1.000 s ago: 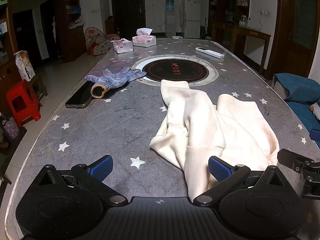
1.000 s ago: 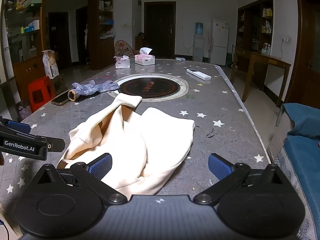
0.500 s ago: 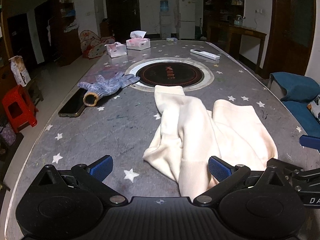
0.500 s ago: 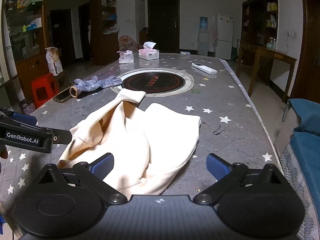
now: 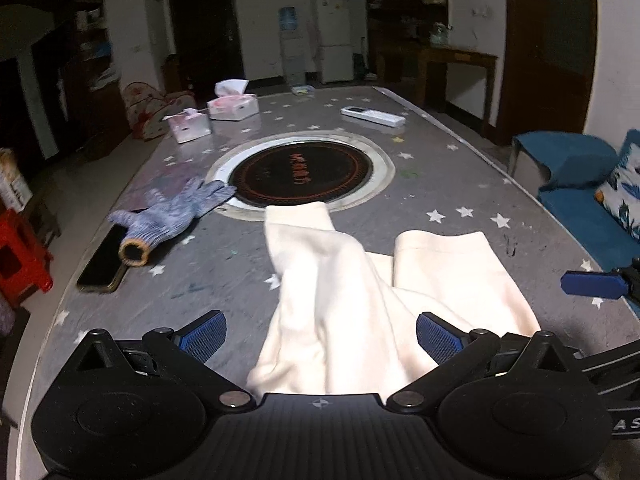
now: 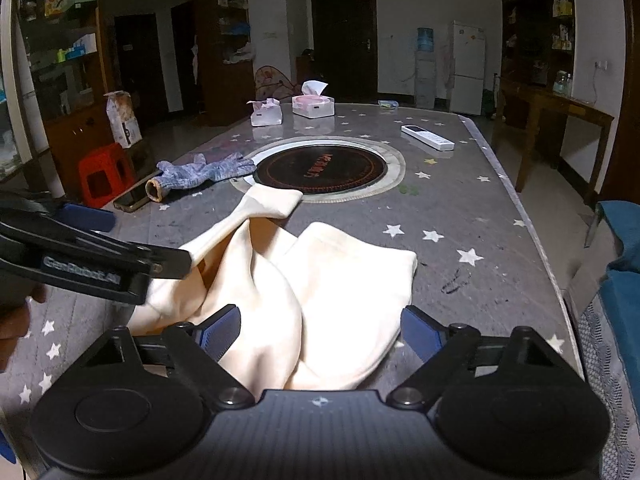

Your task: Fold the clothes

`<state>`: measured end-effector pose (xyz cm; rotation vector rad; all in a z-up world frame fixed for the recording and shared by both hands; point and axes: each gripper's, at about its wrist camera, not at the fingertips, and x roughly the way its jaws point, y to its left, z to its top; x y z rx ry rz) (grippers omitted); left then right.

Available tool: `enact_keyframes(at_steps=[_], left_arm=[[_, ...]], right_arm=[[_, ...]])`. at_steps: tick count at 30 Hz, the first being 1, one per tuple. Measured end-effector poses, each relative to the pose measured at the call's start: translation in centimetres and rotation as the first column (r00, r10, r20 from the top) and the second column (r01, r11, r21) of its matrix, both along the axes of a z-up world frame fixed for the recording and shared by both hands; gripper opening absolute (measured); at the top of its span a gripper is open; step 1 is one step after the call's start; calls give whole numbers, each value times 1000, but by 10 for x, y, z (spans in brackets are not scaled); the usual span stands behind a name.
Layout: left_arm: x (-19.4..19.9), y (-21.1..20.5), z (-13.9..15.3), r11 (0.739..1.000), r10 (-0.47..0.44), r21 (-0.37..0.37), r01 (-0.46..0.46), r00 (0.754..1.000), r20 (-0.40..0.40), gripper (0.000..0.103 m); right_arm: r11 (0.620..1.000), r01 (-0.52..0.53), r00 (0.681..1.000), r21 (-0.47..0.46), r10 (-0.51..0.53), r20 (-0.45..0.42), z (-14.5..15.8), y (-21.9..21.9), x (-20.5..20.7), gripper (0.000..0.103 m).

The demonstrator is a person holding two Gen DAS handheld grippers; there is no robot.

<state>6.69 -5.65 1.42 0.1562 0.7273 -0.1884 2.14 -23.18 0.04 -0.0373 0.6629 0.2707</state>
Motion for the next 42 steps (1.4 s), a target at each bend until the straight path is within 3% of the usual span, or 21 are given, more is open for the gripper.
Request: enact_keyframes(at_steps=[4,7,9,11,15,19,26,31,35,38,42], left_arm=[[17,-3,-10,999,-38,-10,37,999,-37,88],[25,2,-17,996,-76,-43,73,995,-67,72],[28,7,-22,994,-94,-65,88,992,-87,47],[31,15,-25,988,-114,-116,101,987,-111,29],[28,28,-24,979,-130,-170,110,986,-108,14],[22,42,-22,974,-121,-202,100,988,-95,12],[15,64,-18,964,-106,-254,80,990,-92,12],[16,69,-19,965,-108,-249,82,990,-93,17],[18,66,-20,967,-116,-239,92,989,-90,31],[22,61,-20,968,-124,-231,101,988,-88,33],[26,57,-18,965,-137,-234,115,988,-78,33]], right_arm=[[1000,-22,1000,13,22,-12,1,-3,9,87],[998,-40,999,39,41,-22,1,-7,13,87],[997,-56,998,55,58,-29,1,-8,17,87],[996,-71,997,55,73,-32,2,-6,21,87],[992,-110,993,60,112,-39,0,1,30,82],[982,-167,984,84,172,-56,-3,17,46,70],[965,-238,964,109,248,-95,-14,47,77,59],[966,-255,961,50,259,-98,-21,64,92,41],[968,-252,963,19,252,-96,-24,66,95,33],[963,-270,959,16,270,-89,-24,67,94,20],[956,-293,951,15,293,-97,-23,70,93,20]])
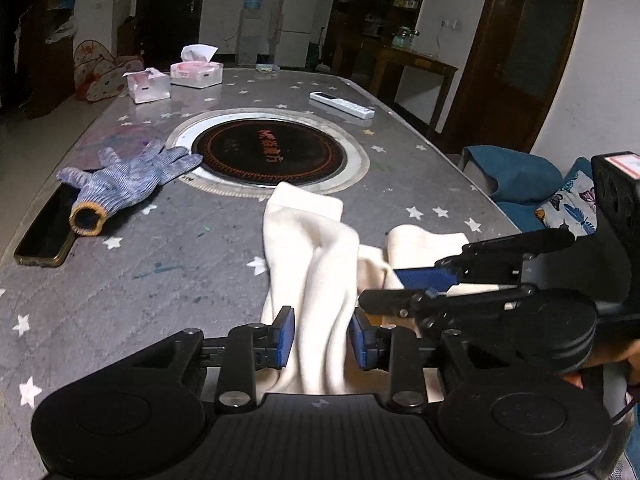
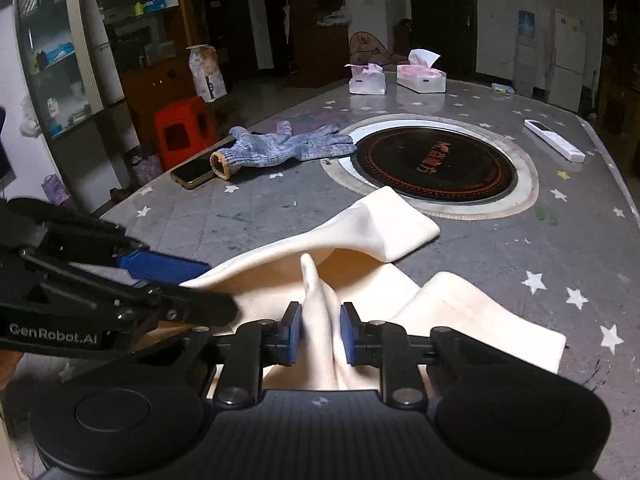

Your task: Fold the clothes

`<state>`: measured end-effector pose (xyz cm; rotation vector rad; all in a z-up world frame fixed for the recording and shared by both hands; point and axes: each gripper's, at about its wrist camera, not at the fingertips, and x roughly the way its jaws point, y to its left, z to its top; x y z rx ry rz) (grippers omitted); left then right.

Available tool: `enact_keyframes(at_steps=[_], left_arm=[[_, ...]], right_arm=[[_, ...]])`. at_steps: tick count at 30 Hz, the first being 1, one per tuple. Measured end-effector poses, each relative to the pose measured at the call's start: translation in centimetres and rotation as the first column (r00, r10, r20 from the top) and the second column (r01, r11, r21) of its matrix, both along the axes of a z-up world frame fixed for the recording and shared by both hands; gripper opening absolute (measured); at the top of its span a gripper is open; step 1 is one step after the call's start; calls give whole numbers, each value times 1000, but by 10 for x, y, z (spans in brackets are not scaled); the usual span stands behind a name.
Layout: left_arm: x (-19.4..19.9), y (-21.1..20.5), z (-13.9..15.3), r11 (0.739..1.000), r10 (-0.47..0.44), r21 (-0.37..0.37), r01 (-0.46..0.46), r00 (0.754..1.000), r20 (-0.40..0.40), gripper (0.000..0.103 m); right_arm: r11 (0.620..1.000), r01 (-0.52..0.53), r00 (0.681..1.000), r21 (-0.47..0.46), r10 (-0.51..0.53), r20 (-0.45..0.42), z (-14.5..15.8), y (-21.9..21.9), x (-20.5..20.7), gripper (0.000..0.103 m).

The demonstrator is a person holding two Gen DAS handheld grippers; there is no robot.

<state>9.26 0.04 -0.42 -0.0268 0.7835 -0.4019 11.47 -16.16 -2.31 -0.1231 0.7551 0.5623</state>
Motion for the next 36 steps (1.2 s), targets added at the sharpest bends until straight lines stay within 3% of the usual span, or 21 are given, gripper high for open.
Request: enact_keyframes(at_steps=[4,8,19,27,36], left_arm=[[4,-5,-1,1000,-13,4,13,1000,-2,30],[7,-2,-3,1000,-9,-10,9,1000,-6,19],[-7,12,8,999,22,-34,-21,999,31,9],[-39,37,20,996,83,-38,-81,994,70,8],[-101,86,27,984,173,-43,-170,982,72,7]], right_arm=[[1000,13,1000,-4,-13,6,0,1,-1,17],[1000,19,1000,17,-19,17,1,-3,-3,8],[995,104,983,12,-104,153,25,-35,-41,6],[960,279,936,12,-275,221,47,-98,-94,6],[859,512,838,4,-500,218,41,-174,-165,5]])
